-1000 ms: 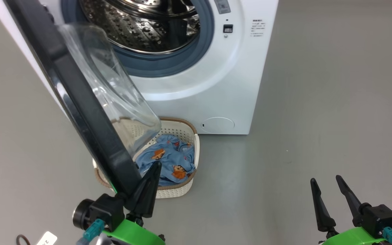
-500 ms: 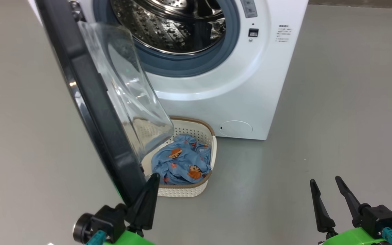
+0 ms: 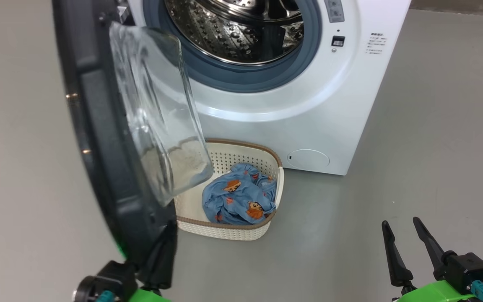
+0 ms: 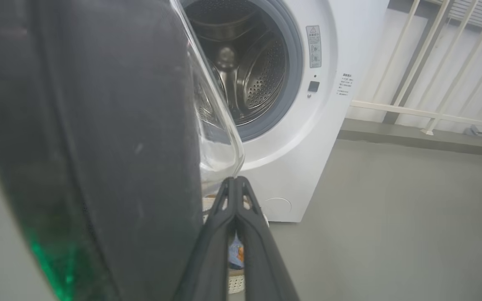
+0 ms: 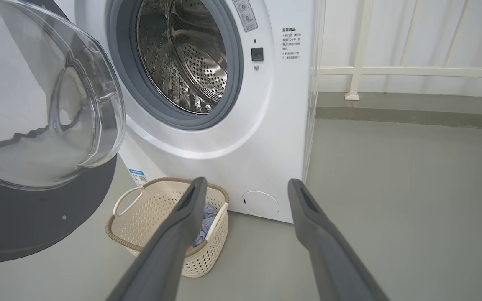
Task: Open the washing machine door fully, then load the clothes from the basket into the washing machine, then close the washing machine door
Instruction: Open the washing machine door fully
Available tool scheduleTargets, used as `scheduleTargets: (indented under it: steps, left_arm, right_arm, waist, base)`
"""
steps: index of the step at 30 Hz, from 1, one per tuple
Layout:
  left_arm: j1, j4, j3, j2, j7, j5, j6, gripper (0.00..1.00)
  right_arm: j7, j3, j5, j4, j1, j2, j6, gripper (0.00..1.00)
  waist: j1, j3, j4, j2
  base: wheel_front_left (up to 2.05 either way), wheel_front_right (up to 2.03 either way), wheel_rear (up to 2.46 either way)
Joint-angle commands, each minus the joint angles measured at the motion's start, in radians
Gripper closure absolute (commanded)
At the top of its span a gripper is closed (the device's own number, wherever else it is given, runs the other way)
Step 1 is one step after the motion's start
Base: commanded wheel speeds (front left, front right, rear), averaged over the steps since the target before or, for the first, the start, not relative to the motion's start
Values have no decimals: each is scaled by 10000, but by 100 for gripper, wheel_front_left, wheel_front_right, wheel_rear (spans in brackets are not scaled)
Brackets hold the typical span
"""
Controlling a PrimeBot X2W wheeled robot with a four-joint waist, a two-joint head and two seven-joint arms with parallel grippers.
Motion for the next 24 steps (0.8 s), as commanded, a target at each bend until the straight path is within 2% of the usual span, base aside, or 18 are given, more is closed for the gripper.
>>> scheduleTargets:
  steps: [1, 14, 24]
  left_arm:
    - [-243, -260, 688, 290, -27, -148, 244, 100]
    - [-199, -220, 1817, 631, -84, -636, 676, 100]
    - [-225, -67, 3106, 871, -121, -1024, 931, 100]
  right_arm:
    - [-120, 244, 44, -233, -94, -70, 27, 0]
    - [-120, 232, 79, -179, -117, -70, 27, 0]
    - [-120, 333, 6, -170, -217, -70, 27, 0]
  waist:
    - [0, 45, 80, 0]
    - [0, 82, 543, 0]
    - [0, 201, 516, 0]
  base:
    - [0, 0, 0]
    - [0, 0, 0]
    - [0, 0, 0]
